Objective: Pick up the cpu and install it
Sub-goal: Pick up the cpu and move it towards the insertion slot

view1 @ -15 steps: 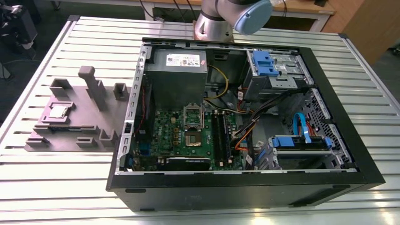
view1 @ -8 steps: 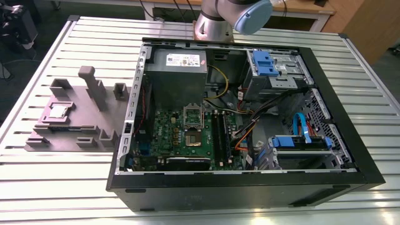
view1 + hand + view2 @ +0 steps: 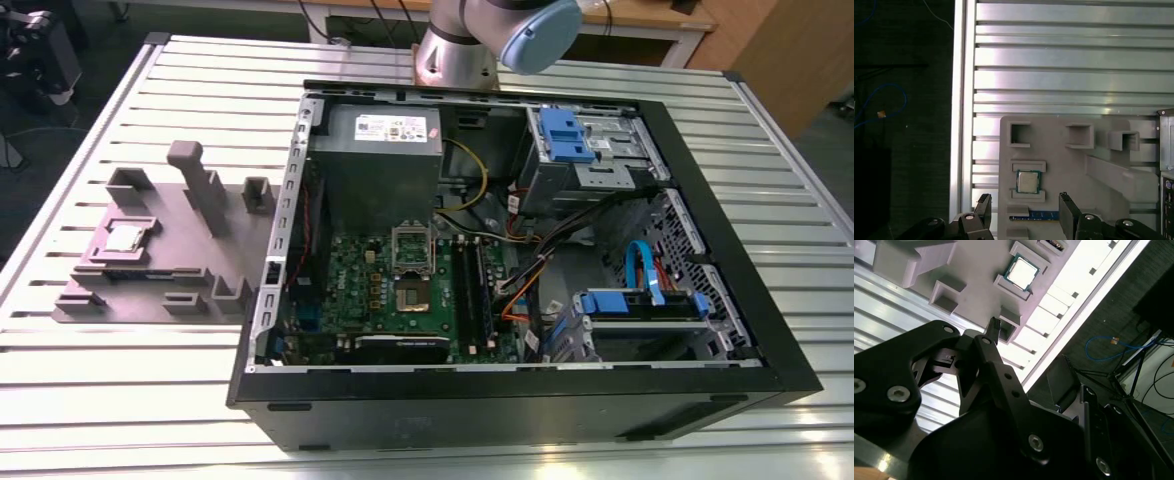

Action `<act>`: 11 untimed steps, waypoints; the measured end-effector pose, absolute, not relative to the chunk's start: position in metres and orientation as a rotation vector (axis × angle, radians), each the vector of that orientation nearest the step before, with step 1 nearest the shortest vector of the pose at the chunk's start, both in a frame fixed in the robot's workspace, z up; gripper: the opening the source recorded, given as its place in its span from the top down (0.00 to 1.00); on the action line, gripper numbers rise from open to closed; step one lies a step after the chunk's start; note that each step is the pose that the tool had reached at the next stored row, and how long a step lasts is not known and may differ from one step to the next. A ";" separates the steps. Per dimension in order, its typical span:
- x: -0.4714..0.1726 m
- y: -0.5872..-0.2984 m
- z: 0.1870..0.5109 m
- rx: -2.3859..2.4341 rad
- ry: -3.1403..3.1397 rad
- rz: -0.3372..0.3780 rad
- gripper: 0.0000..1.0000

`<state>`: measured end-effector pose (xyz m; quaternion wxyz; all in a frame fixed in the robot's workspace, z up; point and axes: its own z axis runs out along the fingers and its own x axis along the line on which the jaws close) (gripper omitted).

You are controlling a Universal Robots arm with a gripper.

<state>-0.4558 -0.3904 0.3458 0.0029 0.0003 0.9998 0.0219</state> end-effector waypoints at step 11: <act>-0.454 -0.390 0.338 0.001 3.135 0.069 0.35</act>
